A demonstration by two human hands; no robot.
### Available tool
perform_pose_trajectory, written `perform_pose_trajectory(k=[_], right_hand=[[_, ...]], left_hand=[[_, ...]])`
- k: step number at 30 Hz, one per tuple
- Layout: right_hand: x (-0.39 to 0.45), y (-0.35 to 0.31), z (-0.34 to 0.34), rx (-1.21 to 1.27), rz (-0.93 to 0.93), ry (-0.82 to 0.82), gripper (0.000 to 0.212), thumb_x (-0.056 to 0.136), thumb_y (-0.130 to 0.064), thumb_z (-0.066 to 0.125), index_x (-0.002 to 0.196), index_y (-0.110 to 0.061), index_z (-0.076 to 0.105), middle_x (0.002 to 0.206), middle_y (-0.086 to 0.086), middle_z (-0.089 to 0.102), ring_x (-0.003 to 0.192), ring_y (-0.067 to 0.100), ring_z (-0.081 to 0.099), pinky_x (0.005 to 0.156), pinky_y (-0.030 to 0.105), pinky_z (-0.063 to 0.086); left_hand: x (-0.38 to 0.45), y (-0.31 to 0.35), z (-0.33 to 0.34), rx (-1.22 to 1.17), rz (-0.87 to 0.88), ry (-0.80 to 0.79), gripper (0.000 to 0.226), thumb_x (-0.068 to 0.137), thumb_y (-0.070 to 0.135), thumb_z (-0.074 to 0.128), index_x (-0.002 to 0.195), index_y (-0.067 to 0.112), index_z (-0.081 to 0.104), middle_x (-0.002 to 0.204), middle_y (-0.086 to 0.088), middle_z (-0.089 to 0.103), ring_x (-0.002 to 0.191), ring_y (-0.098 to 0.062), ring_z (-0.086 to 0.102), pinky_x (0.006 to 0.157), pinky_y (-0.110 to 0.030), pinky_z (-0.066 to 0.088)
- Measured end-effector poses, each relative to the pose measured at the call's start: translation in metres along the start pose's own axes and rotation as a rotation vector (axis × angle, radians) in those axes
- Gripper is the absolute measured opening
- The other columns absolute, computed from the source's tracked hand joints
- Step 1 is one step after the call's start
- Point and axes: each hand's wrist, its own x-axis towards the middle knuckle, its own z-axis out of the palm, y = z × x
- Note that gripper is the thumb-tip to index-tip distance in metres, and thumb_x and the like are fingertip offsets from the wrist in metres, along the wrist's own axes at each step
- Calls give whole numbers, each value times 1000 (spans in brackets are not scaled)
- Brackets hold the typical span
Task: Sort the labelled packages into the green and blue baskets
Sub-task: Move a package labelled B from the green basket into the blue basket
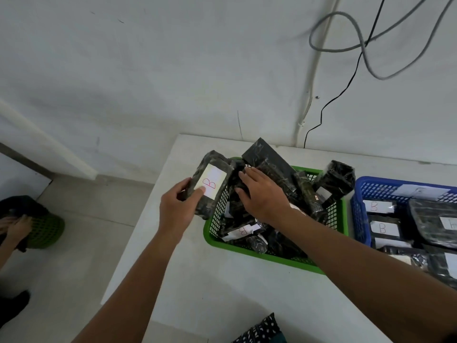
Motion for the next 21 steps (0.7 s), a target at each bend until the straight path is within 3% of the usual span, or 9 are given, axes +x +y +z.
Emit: perform_pose_trajectory(k=[2, 5, 7, 9, 12, 14, 17, 21], right_hand=[[-1, 1, 1, 22, -13, 6, 55, 102, -38, 50, 150, -11, 43, 157, 7, 40, 149, 21, 27, 121, 34, 21], [-2, 2, -10, 177, 34, -21, 48, 100, -32, 55, 143, -11, 52, 149, 7, 49, 139, 22, 43, 115, 34, 34], [-7, 1, -24, 376, 116, 73, 36, 102, -28, 53, 134, -13, 60, 124, 5, 67, 104, 17, 63, 91, 34, 52], [-17, 2, -43, 675, 216, 184, 31, 102, -34, 50, 126, -22, 65, 96, -4, 71, 80, 8, 62, 74, 32, 52], [-38, 13, -73, 1176, 357, 153, 36, 90, -65, 50, 111, -43, 69, 111, -10, 73, 105, 7, 67, 92, 30, 50], [-54, 30, -89, 1296, 390, 116, 46, 82, -73, 55, 114, -44, 68, 123, -4, 70, 114, 14, 66, 98, 37, 50], [-86, 64, -112, 1360, 400, 87, 58, 77, -64, 71, 126, -34, 65, 125, 3, 70, 116, 22, 66, 92, 39, 55], [-144, 111, -141, 1276, 479, -22, 55, 73, -42, 85, 124, -29, 69, 124, 8, 70, 112, 26, 69, 87, 37, 57]], left_hand=[[6, 7, -7, -92, 5, -17, 41, 76, 28, 82, 116, 29, 72, 100, 16, 73, 88, -1, 71, 65, -15, 56], [10, 21, -13, -201, 4, -103, 34, 73, 23, 82, 105, 32, 77, 100, 7, 77, 91, -10, 73, 66, -21, 57], [8, 33, -13, -250, 5, -214, 36, 70, 26, 81, 106, 28, 77, 104, 0, 77, 95, -18, 73, 69, -27, 57], [4, 45, -8, -302, -10, -345, 41, 68, 27, 80, 109, 22, 77, 109, -7, 75, 102, -25, 71, 76, -33, 58], [-6, 62, 11, -336, -42, -511, 44, 66, 26, 81, 109, 19, 76, 111, -11, 74, 101, -25, 71, 76, -32, 58], [-16, 72, 31, -311, -46, -614, 44, 66, 24, 81, 110, 19, 77, 109, -12, 75, 97, -25, 72, 73, -31, 58], [-34, 86, 72, -172, -46, -809, 46, 67, 24, 82, 112, 22, 76, 110, -12, 75, 100, -29, 72, 79, -39, 60], [-67, 101, 136, -23, 4, -1017, 40, 69, 21, 83, 108, 26, 77, 106, -8, 76, 99, -26, 73, 79, -33, 59]])
